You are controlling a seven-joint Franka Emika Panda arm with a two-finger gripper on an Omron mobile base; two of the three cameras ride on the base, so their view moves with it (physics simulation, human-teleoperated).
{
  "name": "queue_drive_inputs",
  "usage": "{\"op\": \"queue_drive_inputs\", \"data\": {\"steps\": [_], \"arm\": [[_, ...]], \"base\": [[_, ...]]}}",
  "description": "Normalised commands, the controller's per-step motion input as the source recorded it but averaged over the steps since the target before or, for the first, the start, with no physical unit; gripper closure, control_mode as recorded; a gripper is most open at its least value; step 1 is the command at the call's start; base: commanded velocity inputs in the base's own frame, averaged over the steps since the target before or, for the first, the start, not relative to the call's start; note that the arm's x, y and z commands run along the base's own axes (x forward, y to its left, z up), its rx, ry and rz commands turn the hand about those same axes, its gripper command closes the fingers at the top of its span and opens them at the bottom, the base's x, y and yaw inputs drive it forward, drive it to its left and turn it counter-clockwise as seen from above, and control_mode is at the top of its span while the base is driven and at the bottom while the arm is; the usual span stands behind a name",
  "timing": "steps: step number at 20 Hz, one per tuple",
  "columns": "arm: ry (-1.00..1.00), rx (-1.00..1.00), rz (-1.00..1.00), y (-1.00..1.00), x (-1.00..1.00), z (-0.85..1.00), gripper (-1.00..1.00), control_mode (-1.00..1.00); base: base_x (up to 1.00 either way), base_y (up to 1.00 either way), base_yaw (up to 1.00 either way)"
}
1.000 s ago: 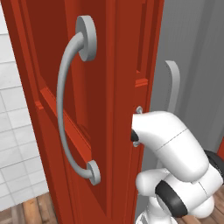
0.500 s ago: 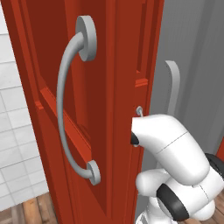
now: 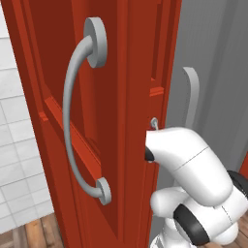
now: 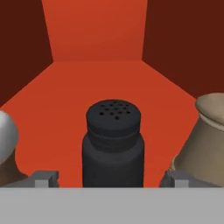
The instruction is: There are various items on the counter. Only move the condiments/shakers into the cabinet.
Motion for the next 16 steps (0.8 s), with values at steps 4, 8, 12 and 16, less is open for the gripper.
{"op": "queue_drive_inputs", "data": {"steps": [4, 8, 12, 16], "arm": [[0.00, 0.00, 0.00, 0.00, -0.52, 0.00, -1.00, -1.00], [0.00, 0.00, -0.02, -0.16, -0.93, -0.07, -1.00, -1.00], [0.00, 0.02, -0.08, -0.37, -1.00, -0.20, -1.00, -1.00], [-0.01, 0.04, -0.09, -0.62, -1.00, -0.26, -1.00, -1.00]], "base": [[0.00, 0.00, 0.00], [0.00, 0.00, 0.00], [0.00, 0.00, 0.00], [0.00, 0.00, 0.00]]}}
